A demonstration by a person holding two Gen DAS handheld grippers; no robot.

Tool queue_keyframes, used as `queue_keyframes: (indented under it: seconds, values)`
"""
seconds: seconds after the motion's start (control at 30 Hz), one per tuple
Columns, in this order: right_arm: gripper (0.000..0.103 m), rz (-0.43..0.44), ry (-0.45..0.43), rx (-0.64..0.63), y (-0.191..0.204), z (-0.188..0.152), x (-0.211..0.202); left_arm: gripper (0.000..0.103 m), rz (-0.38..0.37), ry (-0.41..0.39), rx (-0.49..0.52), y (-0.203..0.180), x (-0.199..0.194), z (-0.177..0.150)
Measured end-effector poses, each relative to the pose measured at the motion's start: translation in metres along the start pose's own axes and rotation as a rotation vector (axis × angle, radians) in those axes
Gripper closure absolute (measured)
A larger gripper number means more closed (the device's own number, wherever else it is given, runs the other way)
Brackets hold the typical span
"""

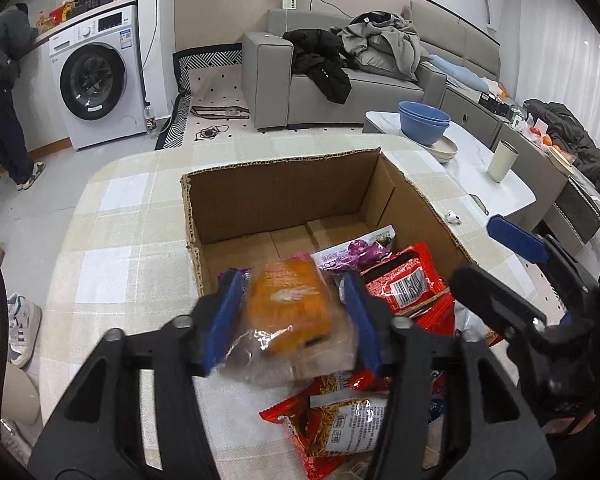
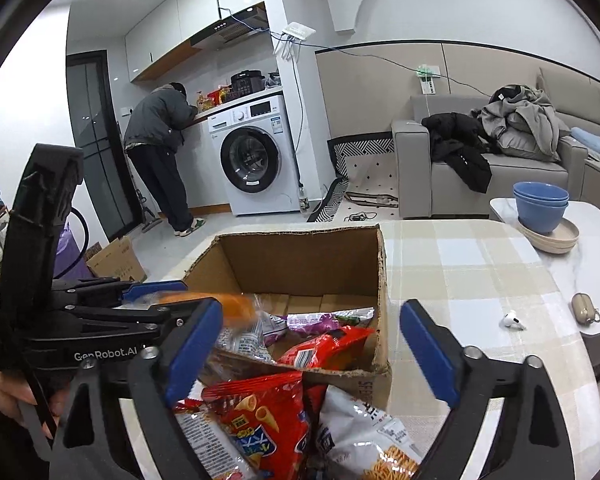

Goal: Organize snacks
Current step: 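Lower the red chip bag into the box with the right gripper while the left releases the orange cake packet, then move both open grippers down toward the snack pile beside the box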

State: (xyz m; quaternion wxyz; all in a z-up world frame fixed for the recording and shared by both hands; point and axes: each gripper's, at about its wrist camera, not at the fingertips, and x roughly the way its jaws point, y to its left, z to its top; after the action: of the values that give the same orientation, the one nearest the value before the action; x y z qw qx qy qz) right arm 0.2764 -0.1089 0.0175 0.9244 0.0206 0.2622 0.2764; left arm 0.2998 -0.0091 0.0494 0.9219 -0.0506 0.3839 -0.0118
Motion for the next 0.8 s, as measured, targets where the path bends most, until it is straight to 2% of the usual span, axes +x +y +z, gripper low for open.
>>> queue_keyframes:
  seconds: [0.03, 0.07, 0.1, 0.17, 0.23, 0.37, 0.6, 0.8]
  values:
    - [0.005, -0.003, 0.001, 0.002, 0.0, 0.0, -0.003, 0.03, -0.003, -0.008, 0.002, -0.002, -0.003, 0.0]
    - [0.004, -0.004, -0.001, 0.004, -0.001, -0.001, -0.006, 0.023, -0.005, -0.014, 0.005, -0.003, -0.007, -0.002]
    - [0.003, -0.009, -0.004, 0.007, 0.0, -0.002, -0.01, 0.017, -0.011, -0.025, 0.009, -0.005, -0.011, -0.003]
    - [0.001, -0.022, -0.002, 0.01, 0.0, -0.006, -0.016, 0.015, -0.02, -0.033, 0.015, -0.006, -0.018, -0.007]
    - [0.001, -0.036, 0.009, 0.016, 0.0, -0.011, -0.021, 0.001, -0.022, -0.031, 0.011, -0.005, -0.025, -0.014]
    - [0.0, -0.054, 0.025, 0.034, -0.002, -0.023, -0.029, 0.001, -0.028, -0.032, -0.016, 0.002, -0.033, -0.027]
    - [0.0, -0.027, 0.058, 0.045, -0.016, -0.04, -0.034, 0.001, -0.033, -0.056, -0.084, 0.014, -0.044, -0.045]
    - [0.0, -0.089, 0.077, 0.026, -0.019, -0.038, -0.04, 0.001, -0.016, -0.04, -0.082, 0.012, -0.045, -0.057]
